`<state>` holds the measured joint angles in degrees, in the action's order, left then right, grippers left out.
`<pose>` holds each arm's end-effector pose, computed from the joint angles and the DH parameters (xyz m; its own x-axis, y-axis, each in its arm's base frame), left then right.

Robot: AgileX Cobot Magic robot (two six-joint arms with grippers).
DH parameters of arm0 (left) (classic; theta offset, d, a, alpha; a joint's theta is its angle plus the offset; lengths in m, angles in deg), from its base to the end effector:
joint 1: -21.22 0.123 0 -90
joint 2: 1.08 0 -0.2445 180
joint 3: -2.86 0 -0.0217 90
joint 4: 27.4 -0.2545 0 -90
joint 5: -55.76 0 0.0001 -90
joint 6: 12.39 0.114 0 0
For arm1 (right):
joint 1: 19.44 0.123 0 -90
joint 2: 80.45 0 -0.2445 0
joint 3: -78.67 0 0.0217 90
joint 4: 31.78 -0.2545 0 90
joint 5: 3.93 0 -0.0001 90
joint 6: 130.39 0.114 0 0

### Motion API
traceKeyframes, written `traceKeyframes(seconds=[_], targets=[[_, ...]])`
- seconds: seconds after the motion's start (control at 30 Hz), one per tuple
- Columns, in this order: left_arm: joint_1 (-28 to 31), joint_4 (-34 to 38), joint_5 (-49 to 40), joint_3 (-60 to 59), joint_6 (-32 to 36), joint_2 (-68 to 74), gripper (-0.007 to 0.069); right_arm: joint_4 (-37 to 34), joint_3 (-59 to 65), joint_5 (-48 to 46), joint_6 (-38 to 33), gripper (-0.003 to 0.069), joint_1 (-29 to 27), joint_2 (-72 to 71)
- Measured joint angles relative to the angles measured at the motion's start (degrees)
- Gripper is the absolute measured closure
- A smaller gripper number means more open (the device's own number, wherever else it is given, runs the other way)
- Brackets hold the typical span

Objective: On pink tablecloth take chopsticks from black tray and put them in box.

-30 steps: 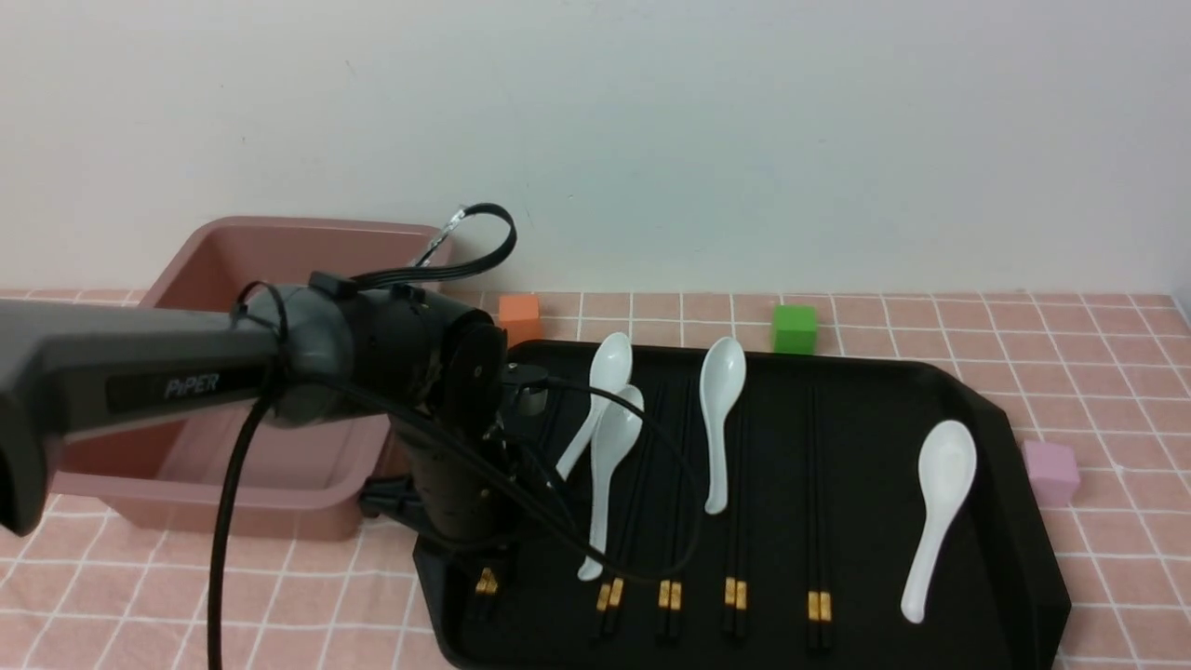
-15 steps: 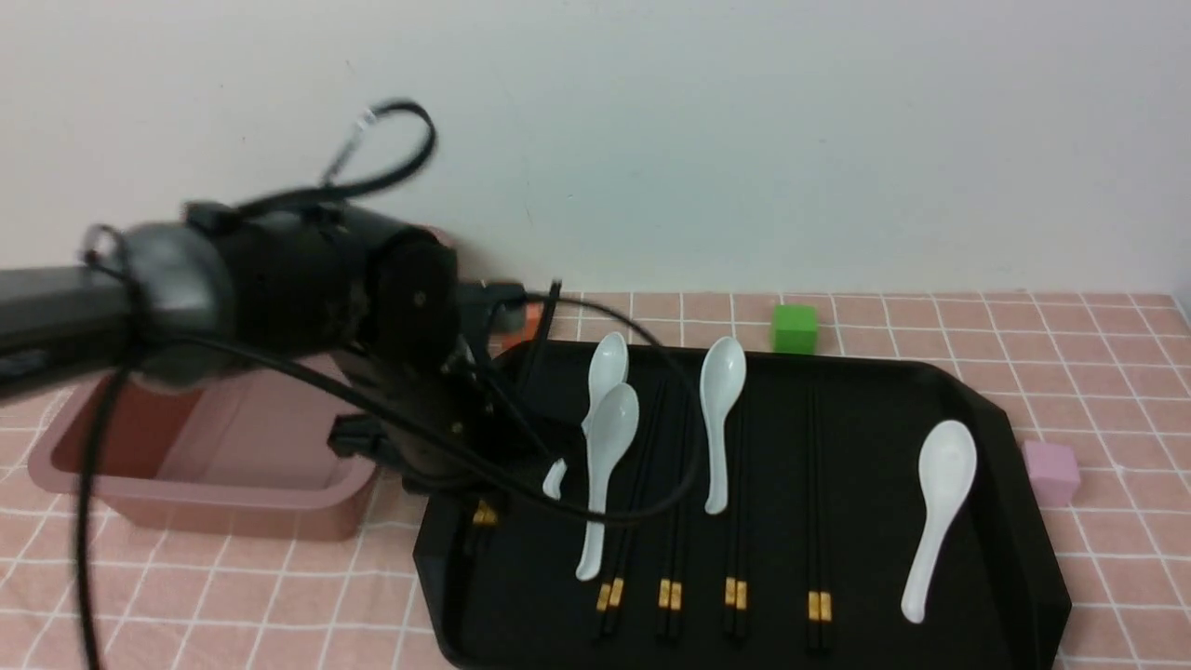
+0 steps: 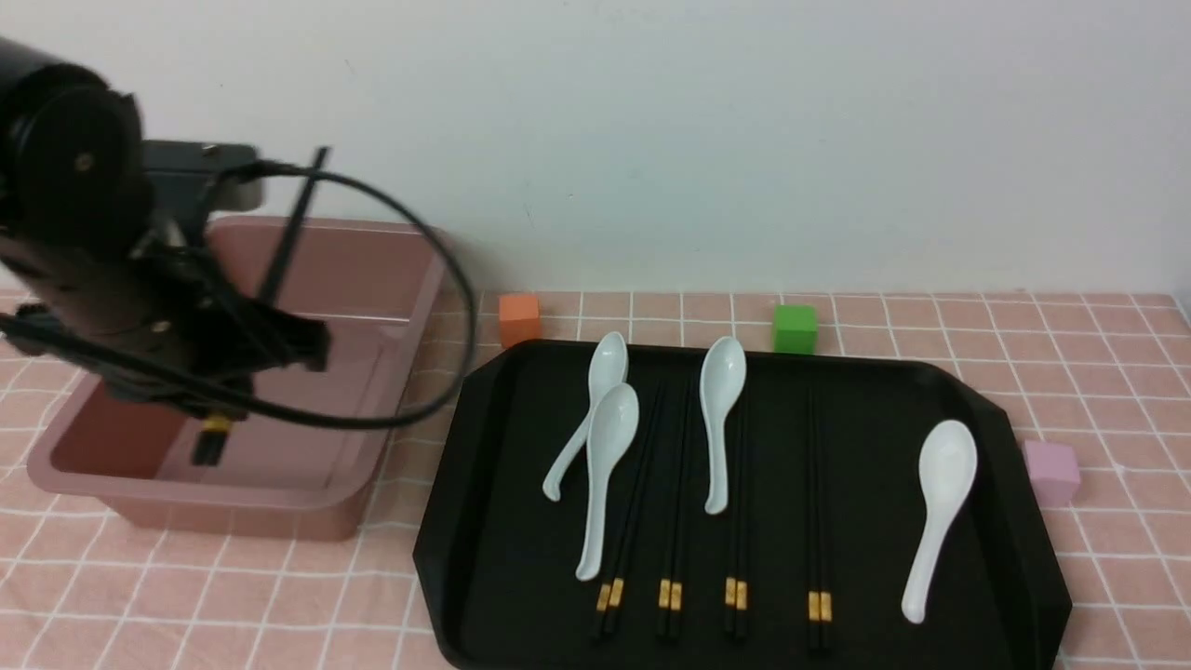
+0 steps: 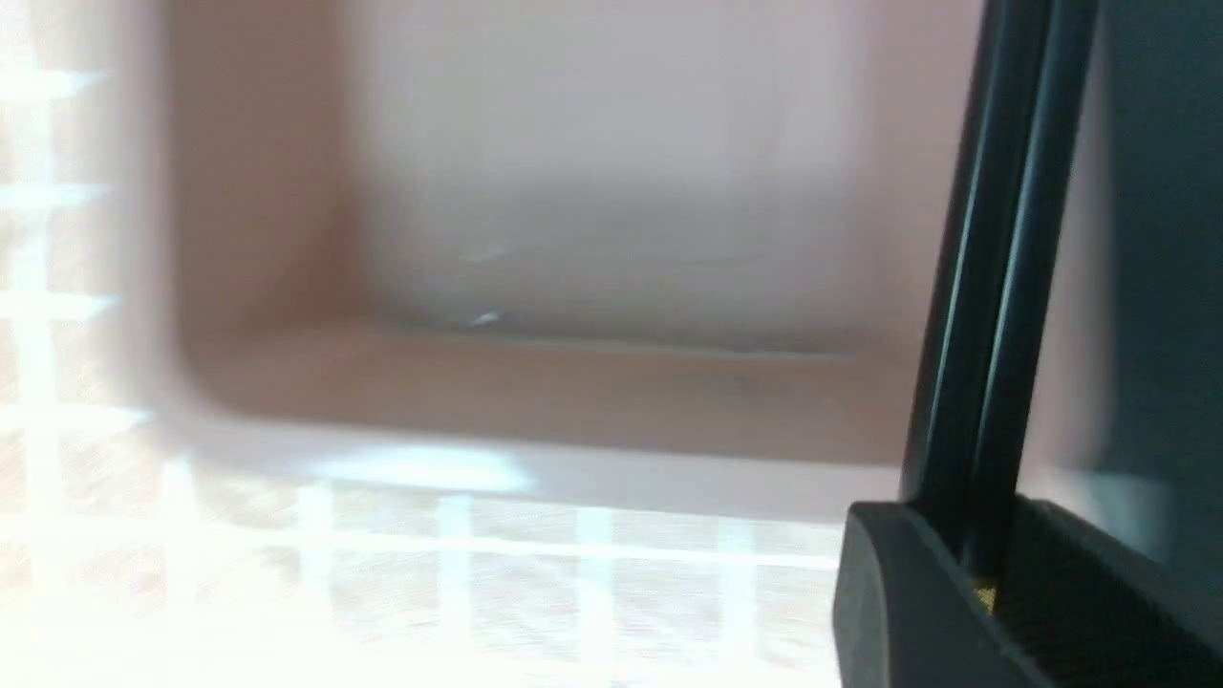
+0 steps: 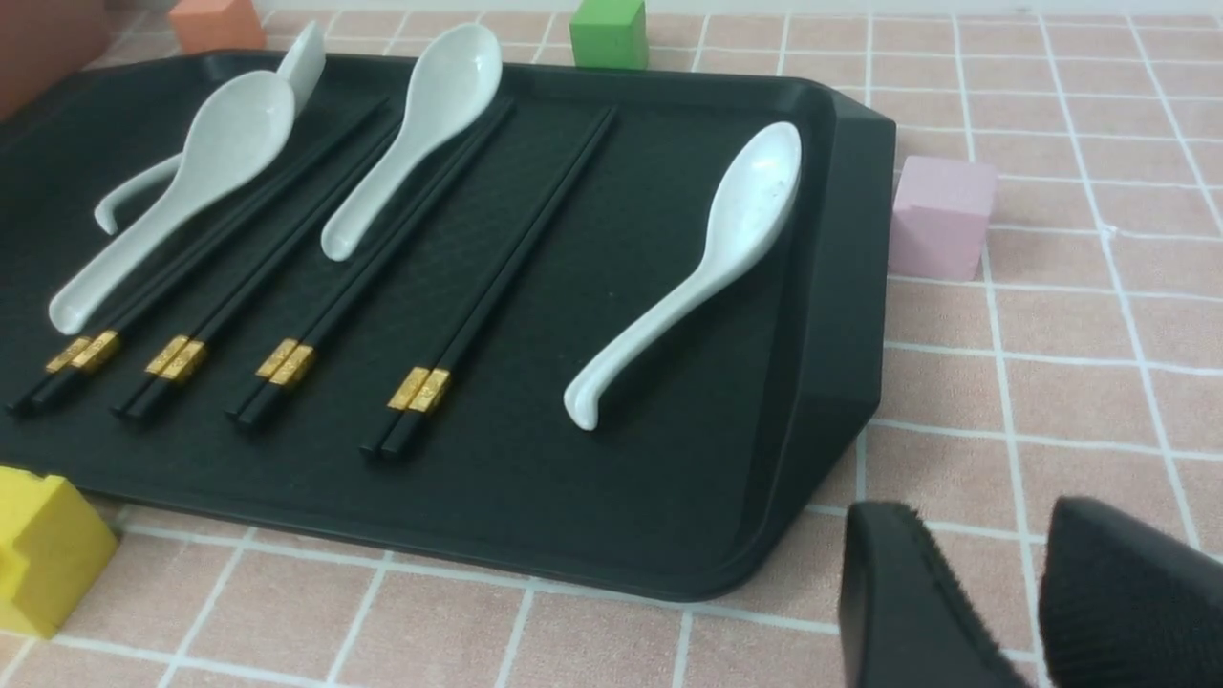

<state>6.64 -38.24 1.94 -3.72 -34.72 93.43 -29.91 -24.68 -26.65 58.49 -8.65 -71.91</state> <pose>0.3157 -0.0642 0.2374 -0.8903 -0.0479 -0.4528 -0.0606 0.9981 0.0135 0.1166 0.0208 0.1671 -0.3214 0.0655 -0.9447 -0.1364 0.9840 0.1147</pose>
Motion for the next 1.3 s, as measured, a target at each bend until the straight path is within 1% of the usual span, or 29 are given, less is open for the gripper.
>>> traceKeyframes(seconds=[0.03, 0.07, 0.17, 0.43, 0.5, 0.53, 0.57, 0.6, 0.63, 0.67, 0.7, 0.73, 0.83, 0.9, 0.97, 1.0, 1.03, 1.1, 1.17, 1.2, 1.3], targets=[[2.3, -0.3, 1.1, -0.3, 0.0, 1.0, 0.0501, 0.0, 0.0, 0.0, 0.0, 0.0419, 0.0, 0.0], [3.4, -0.5, 2.1, -0.3, 0.0, 2.2, 0.0501, 0.0, 0.0, 0.0, 0.0, 0.0419, 0.0, 0.0], [5.4, -0.9, 4.7, -0.4, 0.0, 5.4, 0.0501, -0.1, 0.0, 0.0, 0.0, 0.0419, 0.0, 0.0], [5.9, -1.2, 8.6, -0.7, 0.0, 9.8, 0.0497, -0.1, 0.0, 0.0, 0.0, 0.0419, 0.0, 0.0], [5.9, -1.5, 9.8, -0.7, 0.0, 9.9, 0.0460, -0.1, 0.0, 0.0, 0.0, 0.0419, 0.0, 0.0], [5.9, -1.6, 9.9, -0.7, 0.0, 9.9, 0.0456, -0.1, 0.0, 0.0, 0.0, 0.0419, 0.0, 0.0], [5.9, -2.1, 10.5, -0.7, 0.0, 9.8, 0.0405, -0.1, 0.0, 0.0, 0.0, 0.0419, 0.0, 0.0], [5.9, -2.1, 10.5, -0.7, 0.0, 9.8, 0.0398, -0.1, 0.0, 0.0, 0.0, 0.0419, 0.0, 0.0], [5.9, -2.7, 10.5, -0.7, 0.0, 9.2, 0.0337, -0.1, 0.0, 0.0, 0.0, 0.0419, 0.0, 0.0], [5.9, -2.8, 10.5, -0.7, 0.0, 8.4, 0.0295, -0.1, 0.0, 0.0, 0.0, 0.0419, 0.0, 0.0], [5.9, -2.8, 10.4, -0.7, 0.0, 7.9, 0.0277, -0.1, 0.0, 0.0, 0.0, 0.0419, 0.0, 0.0], [5.9, -2.5, 10.3, -0.8, 0.0, 6.2, 0.0242, -0.1, 0.0, 0.0, 0.0, 0.0419, 0.0, 0.0], [5.9, -1.2, 10.0, -0.8, 0.0, 2.0, 0.0225, -0.1, 0.0, 0.0, 0.0, 0.0419, 0.0, 0.0], [5.9, -0.2, 9.8, -0.8, 0.0, -1.3, 0.0239, -0.1, 0.0, 0.0, 0.0, 0.0419, 0.0, 0.0], [5.9, 1.6, 9.7, -0.8, 0.2, -6.8, 0.0298, -0.1, 0.0, 0.0, 0.0, 0.0419, 0.0, 0.0], [5.9, 3.1, 9.8, -1.0, 1.1, -11.7, 0.0372, -0.1, 0.0, 0.0, 0.0, 0.0419, 0.0, 0.0], [5.9, 3.7, 10.2, -1.4, 1.9, -14.3, 0.0415, -0.1, 0.0, 0.0, 0.0, 0.0419, 0.0, 0.0], [5.9, 5.2, 11.9, -3.1, 3.4, -20.5, 0.0529, -0.1, 0.0, 0.0, 0.0, 0.0419, 0.0, 0.0], [5.9, 7.1, 14.2, -6.3, 4.8, -27.6, 0.0624, 0.0, 0.0, 0.0, 0.0, 0.0419, 0.0, 0.0], [5.9, 8.0, 15.3, -7.9, 5.5, -31.2, 0.0638, 0.0, 0.0, 0.0, 0.0, 0.0419, 0.0, 0.0], [5.9, 10.5, 18.9, -15.9, 6.9, -41.6, 0.0638, 0.0, 0.0, 0.0, 0.0, 0.0419, 0.0, 0.0]])
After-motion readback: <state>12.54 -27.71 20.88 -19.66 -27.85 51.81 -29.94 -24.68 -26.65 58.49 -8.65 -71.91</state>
